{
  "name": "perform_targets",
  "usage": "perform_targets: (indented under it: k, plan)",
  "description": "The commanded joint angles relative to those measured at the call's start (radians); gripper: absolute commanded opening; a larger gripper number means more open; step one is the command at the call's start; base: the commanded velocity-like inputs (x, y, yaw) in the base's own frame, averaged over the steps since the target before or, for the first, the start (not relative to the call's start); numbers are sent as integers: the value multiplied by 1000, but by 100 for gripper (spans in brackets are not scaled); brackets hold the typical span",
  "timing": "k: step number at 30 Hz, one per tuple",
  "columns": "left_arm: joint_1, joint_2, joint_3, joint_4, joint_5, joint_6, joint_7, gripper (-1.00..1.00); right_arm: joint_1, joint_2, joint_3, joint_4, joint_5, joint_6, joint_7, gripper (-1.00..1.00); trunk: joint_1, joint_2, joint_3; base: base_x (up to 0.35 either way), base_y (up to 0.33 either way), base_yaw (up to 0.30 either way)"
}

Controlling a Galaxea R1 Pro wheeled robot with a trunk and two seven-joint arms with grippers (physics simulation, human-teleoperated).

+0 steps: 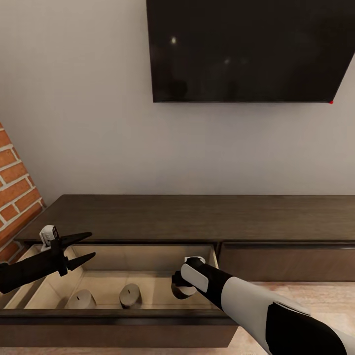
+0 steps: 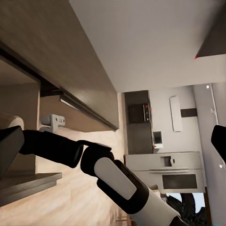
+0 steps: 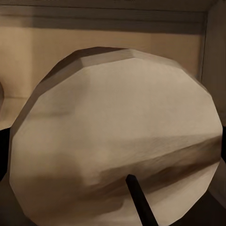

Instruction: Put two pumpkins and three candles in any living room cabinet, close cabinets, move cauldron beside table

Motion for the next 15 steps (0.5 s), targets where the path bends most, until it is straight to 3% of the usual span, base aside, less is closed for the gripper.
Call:
perform_targets:
  k: [1, 15]
  plan:
    - [-1, 0, 1, -1, 6, 3, 5, 100, -1, 0, 5, -1, -8, 0, -5, -100, 0, 0, -1, 40, 0, 0]
    - [-1, 1, 1, -1, 6, 3, 5, 100, -1, 0, 5, -1, -6, -2, -5, -100, 0, 0, -1, 80, 0, 0]
